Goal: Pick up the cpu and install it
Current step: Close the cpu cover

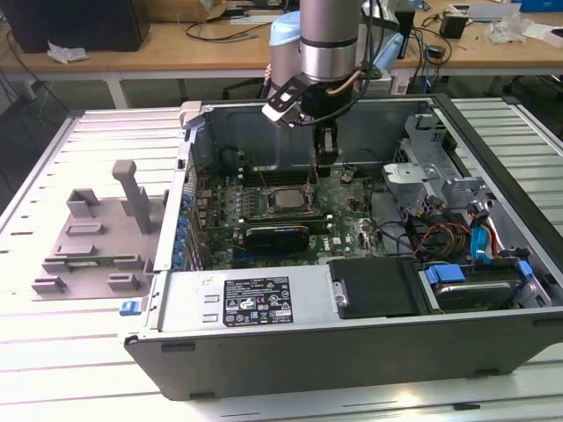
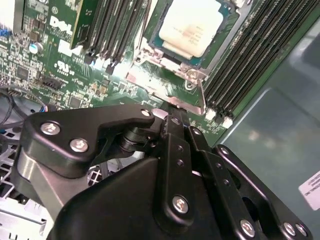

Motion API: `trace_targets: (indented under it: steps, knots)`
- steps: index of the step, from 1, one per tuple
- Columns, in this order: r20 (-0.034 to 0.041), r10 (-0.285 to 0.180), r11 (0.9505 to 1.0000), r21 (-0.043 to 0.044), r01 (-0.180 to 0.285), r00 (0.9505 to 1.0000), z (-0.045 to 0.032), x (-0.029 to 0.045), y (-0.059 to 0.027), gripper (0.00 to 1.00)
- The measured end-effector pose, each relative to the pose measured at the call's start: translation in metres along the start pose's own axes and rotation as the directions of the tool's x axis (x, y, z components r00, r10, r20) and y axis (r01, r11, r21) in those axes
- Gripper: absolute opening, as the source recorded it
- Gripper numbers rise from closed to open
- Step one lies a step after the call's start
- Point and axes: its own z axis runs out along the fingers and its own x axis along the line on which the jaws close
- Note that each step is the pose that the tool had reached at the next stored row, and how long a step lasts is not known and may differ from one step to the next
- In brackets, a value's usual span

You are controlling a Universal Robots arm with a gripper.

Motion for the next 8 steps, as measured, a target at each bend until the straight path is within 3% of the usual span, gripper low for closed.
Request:
trace_targets:
  steps: [8]
  knots:
    - [0.0009,0.022,0.9998,0.0005,-0.022,0.9998,-0.0003,0.0006,-0.0066,0.11]
